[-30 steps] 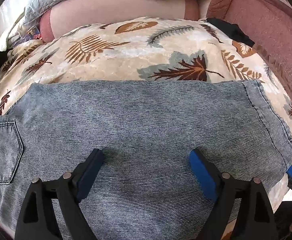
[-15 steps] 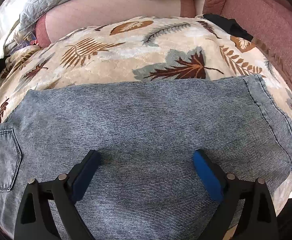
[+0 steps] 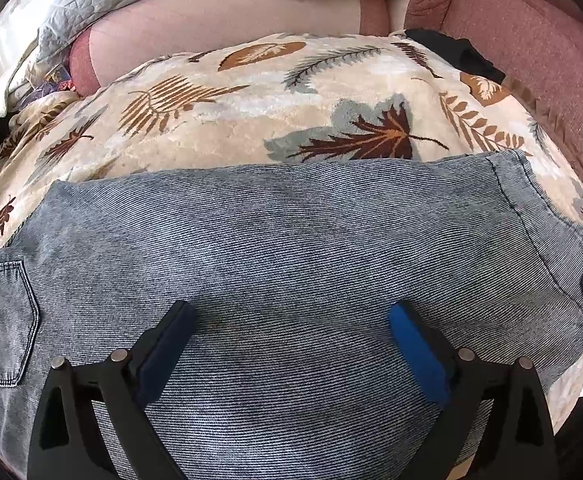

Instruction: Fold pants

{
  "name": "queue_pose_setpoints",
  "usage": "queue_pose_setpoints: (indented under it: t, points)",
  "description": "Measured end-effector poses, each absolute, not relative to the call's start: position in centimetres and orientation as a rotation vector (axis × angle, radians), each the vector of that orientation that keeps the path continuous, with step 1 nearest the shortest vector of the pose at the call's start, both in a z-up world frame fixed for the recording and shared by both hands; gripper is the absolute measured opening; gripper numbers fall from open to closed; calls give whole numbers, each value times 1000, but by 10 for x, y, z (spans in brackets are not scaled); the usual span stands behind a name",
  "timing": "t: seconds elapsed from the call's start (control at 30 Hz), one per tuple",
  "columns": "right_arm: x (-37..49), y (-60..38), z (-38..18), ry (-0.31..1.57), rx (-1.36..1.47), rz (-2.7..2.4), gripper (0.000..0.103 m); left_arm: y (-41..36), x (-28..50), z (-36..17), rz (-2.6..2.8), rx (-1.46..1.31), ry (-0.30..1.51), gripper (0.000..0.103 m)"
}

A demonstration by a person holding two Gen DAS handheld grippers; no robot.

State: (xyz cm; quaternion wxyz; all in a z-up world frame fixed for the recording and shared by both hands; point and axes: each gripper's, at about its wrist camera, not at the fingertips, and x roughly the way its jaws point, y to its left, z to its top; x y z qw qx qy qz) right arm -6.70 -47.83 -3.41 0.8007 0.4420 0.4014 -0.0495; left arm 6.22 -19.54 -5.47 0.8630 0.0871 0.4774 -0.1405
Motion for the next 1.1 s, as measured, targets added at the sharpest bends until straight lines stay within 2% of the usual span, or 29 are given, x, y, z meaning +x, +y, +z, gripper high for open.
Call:
queue_pose_setpoints:
  t: [0.2, 0.43, 0.57, 0.7, 0.77, 0.8, 0.87, 0.9, 0.93, 1.1]
  points:
    - [-59, -434, 23, 793, 703, -73, 26, -188, 67, -49, -324, 120, 1018, 98]
    - [-29, -315, 73, 744, 383, 89, 26, -109, 68, -8, -296, -160, 927, 97]
    - [-20, -234, 60, 763, 251, 220, 26, -33, 59, 12, -201, -261, 852, 97]
    - [-13, -162, 13, 859, 173, 350, 26, 35, 47, 16, -87, -321, 819, 97]
    - [-7, -143, -16, 918, 148, 374, 29, 61, 41, 15, -30, -327, 812, 97]
    - [-4, -138, -31, 964, 161, 386, 35, 68, 39, 15, -17, -323, 815, 97]
    - [-12, -139, -33, 918, 186, 417, 42, 76, 36, 13, -20, -307, 821, 97]
    - [-14, -143, -30, 917, 207, 441, 60, 75, 34, 14, -28, -300, 821, 97]
    - [-17, -151, -25, 919, 260, 472, 69, 70, 33, 16, -47, -282, 819, 97]
    - [-38, -211, -13, 871, 466, 429, 69, 27, 29, 28, -198, -249, 819, 97]
